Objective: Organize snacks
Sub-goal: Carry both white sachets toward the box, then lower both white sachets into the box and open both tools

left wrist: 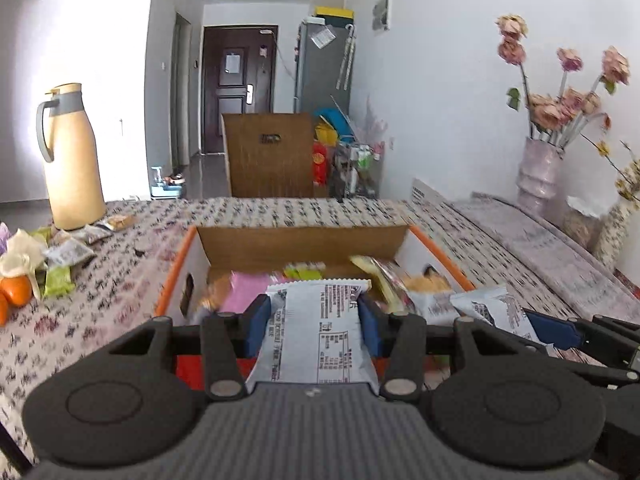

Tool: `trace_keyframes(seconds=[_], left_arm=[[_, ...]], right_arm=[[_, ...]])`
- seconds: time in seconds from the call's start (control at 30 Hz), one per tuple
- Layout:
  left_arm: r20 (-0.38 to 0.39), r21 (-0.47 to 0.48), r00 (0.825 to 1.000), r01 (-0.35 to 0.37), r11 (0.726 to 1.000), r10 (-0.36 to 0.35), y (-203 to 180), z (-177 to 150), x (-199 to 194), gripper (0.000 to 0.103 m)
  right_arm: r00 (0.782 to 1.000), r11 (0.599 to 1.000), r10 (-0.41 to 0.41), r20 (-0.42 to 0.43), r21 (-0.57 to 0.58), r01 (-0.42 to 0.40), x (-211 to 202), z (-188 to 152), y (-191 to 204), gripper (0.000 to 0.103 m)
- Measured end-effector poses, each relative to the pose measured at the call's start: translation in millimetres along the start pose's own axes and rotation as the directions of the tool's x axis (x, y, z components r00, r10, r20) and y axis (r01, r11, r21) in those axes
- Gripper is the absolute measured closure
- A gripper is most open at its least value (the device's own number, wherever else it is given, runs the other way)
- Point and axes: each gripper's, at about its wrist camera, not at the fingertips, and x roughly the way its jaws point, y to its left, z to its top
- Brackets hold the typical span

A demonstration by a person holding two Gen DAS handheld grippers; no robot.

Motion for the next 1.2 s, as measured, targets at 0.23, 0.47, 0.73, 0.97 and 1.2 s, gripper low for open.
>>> trace_keyframes(seconds=[0.23,0.47,0.73,0.97,1.2], left_arm=[[0.010,-0.015,0.999,-0.042,0.999,0.042,12,21,36,0.055],[-0.009,-0.082,0.996,-0.087,0.993,0.087,31,20,72,0.055],[-0.037,-0.098,0.997,-0.075,0.992,0.072,41,12,83,0.055],[-0.002,-0.131,0.997,-0.076,0.988,0.076,45,12,72,0.026],[0.057,-0.127,0.995,-0.077,0.989,0.085,42,14,59,0.000]], right_arm=[[1.000,1.000,-0.013,-0.014,-0.008,0.013,46,25,4,0.063],[0.999,1.000,-0.021,-0.047,-0.007,0.021,91,29,3,0.063],[0.999,1.000,-0.019,-0.044,0.011,0.019,114,17,-5,0.062],[1.000,0.999,-0.007,-0.013,0.035,0.007,104,16,-12,0.049],[0.999,0.997,-0.034,0.011,0.074,0.033,97,17,-22,0.013]])
